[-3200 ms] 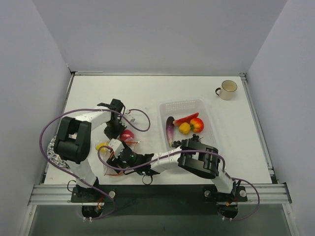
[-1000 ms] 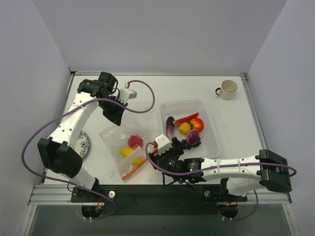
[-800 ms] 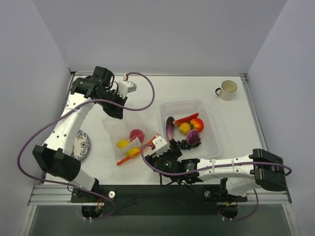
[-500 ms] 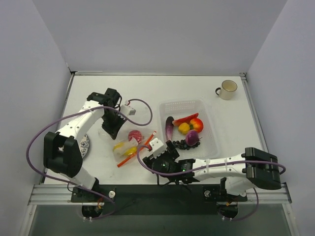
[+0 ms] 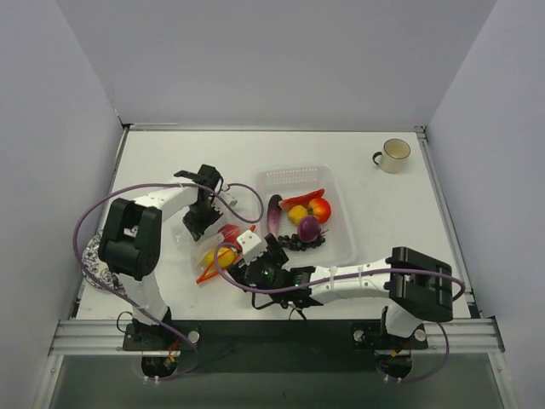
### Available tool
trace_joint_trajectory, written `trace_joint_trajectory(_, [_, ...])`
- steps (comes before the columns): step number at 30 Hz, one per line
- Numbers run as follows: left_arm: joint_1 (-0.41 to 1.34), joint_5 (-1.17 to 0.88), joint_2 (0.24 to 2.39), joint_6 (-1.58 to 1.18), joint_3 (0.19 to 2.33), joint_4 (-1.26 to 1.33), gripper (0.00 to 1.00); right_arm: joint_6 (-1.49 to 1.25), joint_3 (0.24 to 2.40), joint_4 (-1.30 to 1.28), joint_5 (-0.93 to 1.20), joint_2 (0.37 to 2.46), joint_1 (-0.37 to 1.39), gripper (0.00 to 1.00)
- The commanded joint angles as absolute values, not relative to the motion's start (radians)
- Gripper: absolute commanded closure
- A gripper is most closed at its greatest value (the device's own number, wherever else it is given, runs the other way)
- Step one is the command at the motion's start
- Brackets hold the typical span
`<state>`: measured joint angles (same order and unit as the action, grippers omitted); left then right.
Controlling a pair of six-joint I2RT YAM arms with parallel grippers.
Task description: Open the zip-top bag and remove the fake food
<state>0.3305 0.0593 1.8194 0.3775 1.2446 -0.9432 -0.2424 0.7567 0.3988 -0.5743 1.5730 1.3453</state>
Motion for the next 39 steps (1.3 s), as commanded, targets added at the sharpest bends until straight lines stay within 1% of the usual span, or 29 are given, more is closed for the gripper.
trace_joint_trajectory(1, [0.353, 0.081, 1.841, 0.376, 1.204, -0.859, 1.00, -0.189, 0.859, 0.414, -0.522, 1.624, 1.335, 0.04])
trace_joint_trajectory(4, [0.356, 0.078, 1.847, 0.382, 1.166, -0.841, 1.00, -0.202, 0.854, 0.378, -0.537, 1.621, 1.324, 0.04])
trace_joint_trajectory(5, [0.356, 0.077, 1.848, 0.383, 1.157, -0.832, 1.00, -0.218, 0.853, 0.330, -0.543, 1.621, 1.303, 0.04])
trace_joint_trajectory(11, [0.347, 0.061, 1.825, 0.403, 1.114, -0.822, 1.00, -0.380, 0.779, 0.195, -0.583, 1.599, 1.215, 0.11])
trace_joint_trajectory(16, [0.342, 0.052, 1.815, 0.408, 1.083, -0.802, 1.00, -0.408, 0.752, 0.135, -0.714, 1.565, 1.210, 0.12])
trace_joint_trajectory(19, [0.342, 0.051, 1.825, 0.407, 1.065, -0.784, 1.00, -0.355, 0.756, 0.164, -0.735, 1.499, 1.236, 0.13])
trace_joint_trajectory(20, [0.342, 0.051, 1.827, 0.407, 1.062, -0.779, 1.00, -0.289, 0.762, 0.185, -0.738, 1.470, 1.256, 0.12])
trace_joint_trajectory(24, [0.342, 0.045, 1.836, 0.403, 1.066, -0.770, 1.00, -0.133, 0.868, 0.262, -0.755, 1.482, 1.353, 0.10])
trace_joint_trajectory(26, [0.341, 0.041, 1.839, 0.402, 1.074, -0.772, 1.00, -0.072, 0.890, 0.342, -0.698, 1.515, 1.394, 0.08])
trace_joint_trajectory(29, [0.341, 0.022, 1.845, 0.396, 1.084, -0.781, 1.00, -0.018, 0.910, 0.423, -0.554, 1.570, 1.401, 0.06])
trace_joint_trajectory(31, [0.342, 0.012, 1.847, 0.391, 1.088, -0.785, 1.00, -0.008, 0.929, 0.459, -0.496, 1.604, 1.399, 0.05])
trace_joint_trajectory(36, [0.341, 0.000, 1.847, 0.387, 1.088, -0.787, 1.00, -0.046, 0.951, 0.482, -0.289, 1.687, 1.322, 0.07])
trace_joint_trajectory(39, [0.342, -0.028, 1.847, 0.382, 1.089, -0.784, 1.00, -0.075, 0.959, 0.491, -0.221, 1.718, 1.276, 0.07])
